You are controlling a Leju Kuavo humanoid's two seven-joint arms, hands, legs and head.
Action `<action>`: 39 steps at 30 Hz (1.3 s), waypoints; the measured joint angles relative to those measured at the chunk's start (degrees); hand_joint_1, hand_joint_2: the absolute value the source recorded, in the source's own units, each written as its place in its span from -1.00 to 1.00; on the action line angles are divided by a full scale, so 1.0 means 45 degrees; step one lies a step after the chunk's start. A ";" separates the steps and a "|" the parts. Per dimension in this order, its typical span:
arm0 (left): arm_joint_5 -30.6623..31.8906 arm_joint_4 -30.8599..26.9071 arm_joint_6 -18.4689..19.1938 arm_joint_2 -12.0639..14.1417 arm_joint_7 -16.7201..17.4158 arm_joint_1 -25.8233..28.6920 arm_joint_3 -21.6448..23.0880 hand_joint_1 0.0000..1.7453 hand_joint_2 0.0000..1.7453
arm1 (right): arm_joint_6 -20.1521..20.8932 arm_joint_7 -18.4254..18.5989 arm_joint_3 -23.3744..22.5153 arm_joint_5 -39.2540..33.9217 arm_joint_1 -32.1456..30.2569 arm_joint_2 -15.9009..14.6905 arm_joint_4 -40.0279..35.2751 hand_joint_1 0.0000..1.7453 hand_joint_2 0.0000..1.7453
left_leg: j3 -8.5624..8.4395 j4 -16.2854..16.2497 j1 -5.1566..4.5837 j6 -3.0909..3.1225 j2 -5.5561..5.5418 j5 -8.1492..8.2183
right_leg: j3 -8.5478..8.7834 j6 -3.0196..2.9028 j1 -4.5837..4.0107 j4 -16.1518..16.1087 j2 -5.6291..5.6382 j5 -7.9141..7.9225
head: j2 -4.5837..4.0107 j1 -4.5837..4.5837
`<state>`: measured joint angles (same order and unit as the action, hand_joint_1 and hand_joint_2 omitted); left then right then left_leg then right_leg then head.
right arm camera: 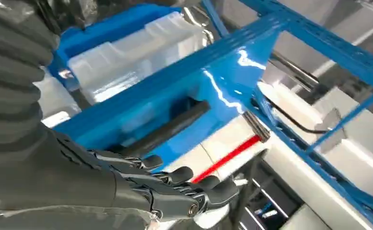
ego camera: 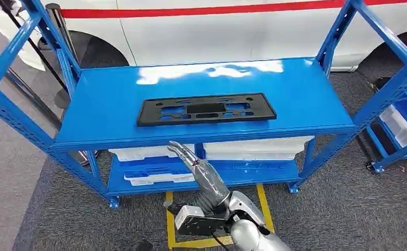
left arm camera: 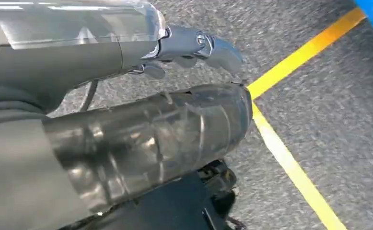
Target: Take the parts from the cabinet and place them on the table.
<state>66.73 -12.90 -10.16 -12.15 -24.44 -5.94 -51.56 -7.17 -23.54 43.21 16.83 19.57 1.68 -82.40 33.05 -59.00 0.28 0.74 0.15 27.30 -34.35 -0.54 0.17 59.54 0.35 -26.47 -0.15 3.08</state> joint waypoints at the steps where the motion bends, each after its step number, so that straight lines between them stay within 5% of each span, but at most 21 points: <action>1: 0.0014 0.0000 0.0015 0.0010 0.0010 0.0020 0.0000 -1.00 -1.00 | -0.0149 -0.0111 0.0000 0.0087 -0.0002 0.0000 -0.0062 -1.00 -1.00 | -0.0005 0.0028 -0.0013 0.0087 -0.0003 -0.0040 | 0.0015 0.0074 -0.0005 -0.0022 0.0002 0.0021 | 0.0000 0.0000; 3: 0.0044 0.0000 0.0048 0.0010 0.0034 0.0012 0.0000 -1.00 -1.00 | -0.0442 -0.0238 -0.0015 0.0384 -0.0029 0.0000 -0.0219 -1.00 -1.00 | -0.0089 0.0189 0.0056 0.0248 0.0024 -0.0145 | -0.0057 0.0177 0.0043 0.0219 -0.0002 -0.0209 | 0.0000 0.0005; 6: 0.0121 0.0000 0.0082 0.0010 0.0039 -0.0029 0.0000 -1.00 -1.00 | -0.0782 -0.0247 -0.0015 0.0869 -0.0089 -0.0010 -0.0349 -1.00 -1.00 | -0.0063 0.0185 0.0031 0.0397 0.0056 -0.0148 | -0.1451 0.0315 0.0052 0.3185 -0.0015 -0.1720 | 0.0000 0.0005; 8: 0.0136 0.0000 0.0087 0.0024 0.0049 -0.0020 0.0000 -1.00 -1.00 | -0.0791 -0.0247 -0.0015 0.0976 -0.0183 -0.0063 -0.0349 -1.00 -1.00 | -0.0061 0.0169 0.0015 0.0397 0.0055 -0.0147 | -0.1800 0.0333 0.0055 0.3869 -0.0016 -0.1685 | 0.0000 0.0005; 11: 0.0160 0.0000 0.0121 0.0019 0.0063 -0.0039 0.0005 -1.00 -1.00 | -0.0873 -0.0247 -0.0015 0.1457 -0.0118 -0.0126 -0.0373 -1.00 -1.00 | -0.0106 0.0144 0.0000 0.0371 0.0031 -0.0123 | -0.0507 0.0194 0.0039 0.1258 -0.0018 -0.0180 | 0.0000 0.0005; 12: 0.0185 0.0000 0.0126 0.0014 0.0068 -0.0040 0.0010 -1.00 -1.00 | -0.0912 -0.0242 -0.0015 0.1559 -0.0091 -0.0165 -0.0413 -1.00 -1.00 | -0.0112 0.0144 -0.0002 0.0345 0.0033 -0.0102 | -0.0040 0.0110 0.0018 0.0228 -0.0024 0.0018 | 0.0000 0.0010; 13: 0.0185 0.0000 0.0126 0.0010 0.0077 -0.0044 0.0010 -1.00 -1.00 | -0.0917 -0.0213 -0.0015 0.1564 -0.0059 -0.0180 -0.0422 -1.00 -1.00 | -0.0059 0.0087 -0.0103 0.0286 0.0027 -0.0066 | 0.0081 0.0092 -0.0082 -0.0048 -0.0023 -0.0087 | 0.0000 0.0010; 14: 0.0185 0.0000 0.0126 0.0010 0.0078 -0.0052 0.0010 -1.00 -1.00 | -0.0917 -0.0159 -0.0019 0.1569 -0.0052 -0.0209 -0.0427 -1.00 1.00 | -0.0028 0.0114 -0.0076 0.0223 0.0036 -0.0100 | 0.0046 0.0061 -0.0084 -0.0028 -0.0017 -0.0062 | 0.0000 -0.0005; 18: 0.0184 0.0000 0.0281 0.0019 0.0010 -0.0065 0.0010 -1.00 -1.00 | -0.0927 -0.0010 -0.0116 0.1670 -0.0047 -0.0398 -0.0490 -1.00 1.00 | -0.0006 -0.0058 -0.0034 -0.0011 0.0023 0.0111 | 0.0187 -0.0160 0.0029 -0.0249 -0.0006 0.0052 | 0.0000 0.0000; 21: 0.0146 0.0024 0.0632 0.0019 -0.0073 -0.0051 0.0010 -1.00 -1.00 | -0.1048 0.0199 -0.0131 0.2112 -0.0027 -0.0505 -0.0524 -1.00 1.00 | 0.1200 -0.2709 0.0014 -0.0157 0.0019 0.1523 | 0.0178 -0.0265 0.0030 -0.0239 -0.0049 0.0051 | 0.0000 -0.0010; 23: 0.0146 0.0039 0.0782 0.0019 -0.0136 -0.0009 0.0010 -1.00 -1.00 | -0.1078 0.0273 -0.0131 0.2307 -0.0046 -0.0602 -0.0524 -1.00 1.00 | 0.1770 -0.3830 0.0047 -0.0217 0.0020 0.1701 | 0.0167 -0.0267 0.0032 -0.0216 -0.0052 0.0045 | 0.0000 -0.0010; 25: 0.0146 0.0044 0.0826 0.0034 -0.0175 0.0003 0.0010 -1.00 -1.00 | -0.1112 0.0316 -0.0136 0.2439 -0.0047 -0.0670 -0.0524 -1.00 1.00 | 0.1264 -0.2675 0.0115 -0.0246 0.0023 0.0806 | 0.0186 -0.0254 0.0049 -0.0189 -0.0023 0.0021 | 0.0000 -0.0010; 27: 0.0146 0.0044 0.0830 0.0039 -0.0209 -0.0021 0.0010 -1.00 -1.00 | -0.1266 0.0403 -0.0136 0.2631 -0.0046 -0.0723 -0.0529 -1.00 1.00 | 0.0162 -0.0362 0.0186 -0.0244 0.0024 -0.0258 | 0.0231 -0.0153 0.0063 -0.0124 -0.0001 -0.0049 | 0.0000 -0.0005; 28: 0.0146 0.0049 0.0835 0.0034 -0.0209 -0.0051 0.0010 -1.00 -1.00 | -0.1335 0.0433 -0.0146 0.2715 -0.0040 -0.0738 -0.0529 -1.00 1.00 | -0.0055 0.0020 0.0101 -0.0231 0.0002 -0.0016 | 0.0182 -0.0076 -0.0034 -0.0060 0.0003 -0.0094 | 0.0000 -0.0010; 33: 0.0146 0.0049 0.1020 0.0039 -0.0253 -0.0020 0.0010 -1.00 -1.00 | -0.1539 0.0579 -0.0345 0.2953 -0.0056 -0.0879 -0.0646 -1.00 1.00 | -0.0068 0.0217 0.0089 0.0240 -0.0018 -0.0182 | 0.0123 0.0281 0.0079 -0.0036 -0.0009 -0.0152 | 0.0000 0.0010; 34: 0.0146 0.0049 0.1020 0.0039 -0.0262 -0.0027 0.0010 -1.00 -1.00 | -0.1568 0.0579 -0.0384 0.3011 -0.0052 -0.0942 -0.0699 -1.00 1.00 | -0.0083 0.0224 0.0079 0.0304 -0.0008 -0.0181 | -0.0057 0.0312 0.0103 0.0441 -0.0022 -0.0491 | 0.0000 0.0015; 37: 0.0151 0.0049 0.1005 0.0039 -0.0257 -0.0029 0.0010 -1.00 -1.00 | -0.1622 0.0603 -0.0530 0.3079 -0.0144 -0.1113 -0.0738 -1.00 1.00 | -0.0077 0.0208 0.0033 0.0420 0.0012 -0.0146 | -0.1490 0.0391 0.0119 0.3285 -0.0019 -0.1710 | 0.0000 0.0010; 39: 0.0151 0.0049 0.1005 0.0044 -0.0243 -0.0012 0.0010 -1.00 -1.00 | -0.1665 0.0642 -0.0593 0.3157 -0.0238 -0.1210 -0.0738 -1.00 1.00 | -0.0100 0.0184 0.0004 0.0445 0.0001 -0.0113 | -0.1783 0.0378 0.0121 0.3639 -0.0020 -0.1433 | 0.0000 0.0010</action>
<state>67.41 -12.68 -5.64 -11.96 -25.53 -5.99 -51.52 -14.67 -20.65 40.54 31.04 18.50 -3.76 -85.72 32.60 -58.17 0.30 2.74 0.15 26.79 -42.37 1.16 0.71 75.91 0.26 -32.91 -0.15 3.13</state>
